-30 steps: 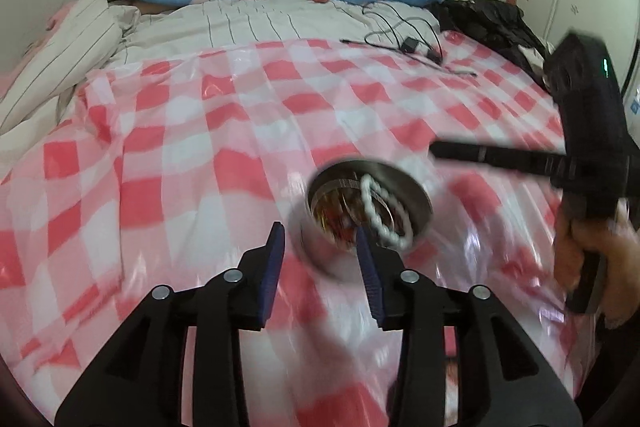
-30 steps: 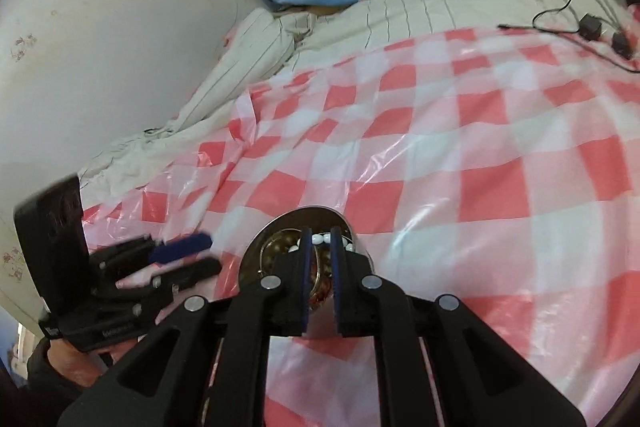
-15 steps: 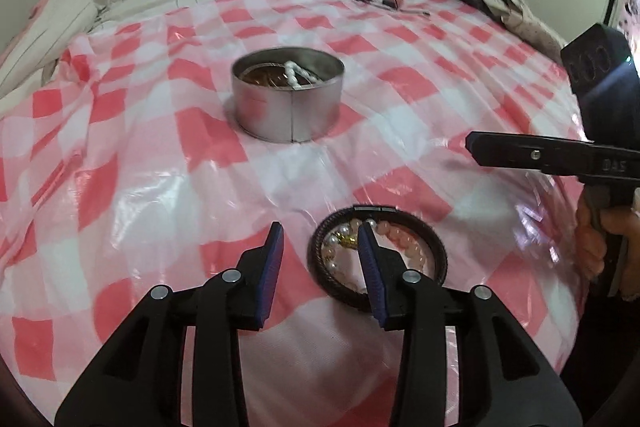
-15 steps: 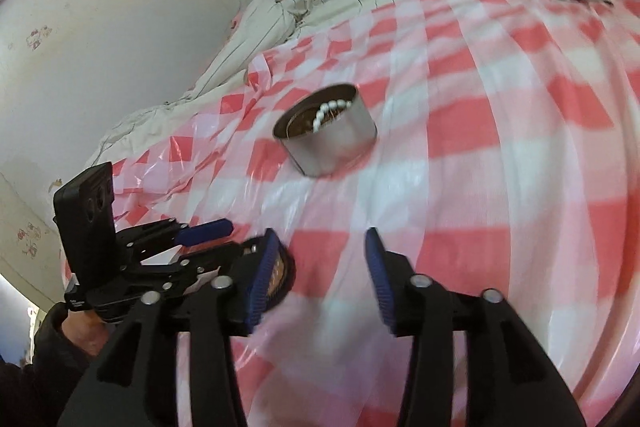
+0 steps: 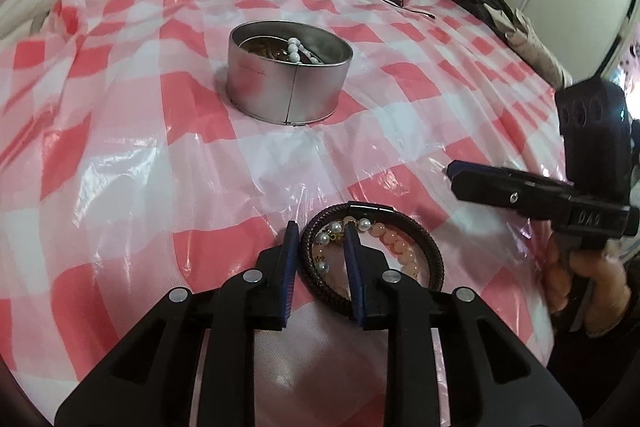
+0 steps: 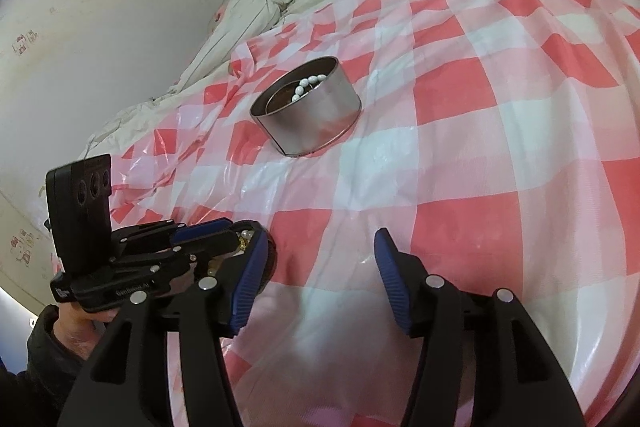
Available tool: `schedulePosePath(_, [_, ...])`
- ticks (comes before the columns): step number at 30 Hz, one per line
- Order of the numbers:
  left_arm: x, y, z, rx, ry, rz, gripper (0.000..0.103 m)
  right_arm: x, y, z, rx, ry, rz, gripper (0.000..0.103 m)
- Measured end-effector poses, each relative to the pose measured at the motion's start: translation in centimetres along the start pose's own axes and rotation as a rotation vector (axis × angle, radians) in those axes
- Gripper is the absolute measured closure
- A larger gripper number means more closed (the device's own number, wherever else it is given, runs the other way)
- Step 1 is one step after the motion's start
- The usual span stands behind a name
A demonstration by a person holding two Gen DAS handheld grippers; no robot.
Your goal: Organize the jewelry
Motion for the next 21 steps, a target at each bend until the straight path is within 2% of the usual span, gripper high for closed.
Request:
schedulePosePath(6, [0.0,-0.2,-1.0,-0.063,0.082,-0.004,0.082,0.0,-0.3,0.0,-0.005,0.008,-0.005,0.047])
schedulePosePath(9, [0.0,-0.5,-0.5,-0.022,0.049,-0.016,0.093,-0.1,-0.5,-0.1,-0.007,0.012,-0.007,0.046])
schedulePosePath(11, [0.0,-0.2,-0.6,-0.044,0.058,-0.011,0.096,-0.1,-0.5,-0.1,-0.009,0.013,-0.008,0.046])
schedulePosePath(15, [0.5,1.3,-1.3,-0.124,0.119,0.056,0.096,-0.1,-0.5,-0.1,-0.008,0.013,-0.007,0.046])
schedulePosePath(18, [0.9,2.7,-3.1,-0.185,0.219,0.136,0.096,-0.1,-0.5,-0.1,-0.010,0.014,-0.007,0.046])
schedulePosePath(19, [0.9,2.9,-3.5,-0.179,0.234,0.145,0.096,-0.1,-0.5,-0.3,-0.016,0.022,-0.005,0.046])
schedulePosePath(21, [0.9,3.0,-4.3,-0.113,0.264,0.154,0.096,-0.2,-0.7,-1.5,-0.002,0.078,-0.016,0.046])
Point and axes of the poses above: each gripper's, at about its wrist camera, not at the fingertips, and y roughly against the way its jaws point, z to its right, x to its top, the point moved 1 cm from there along -y, roughly the way its jaws point
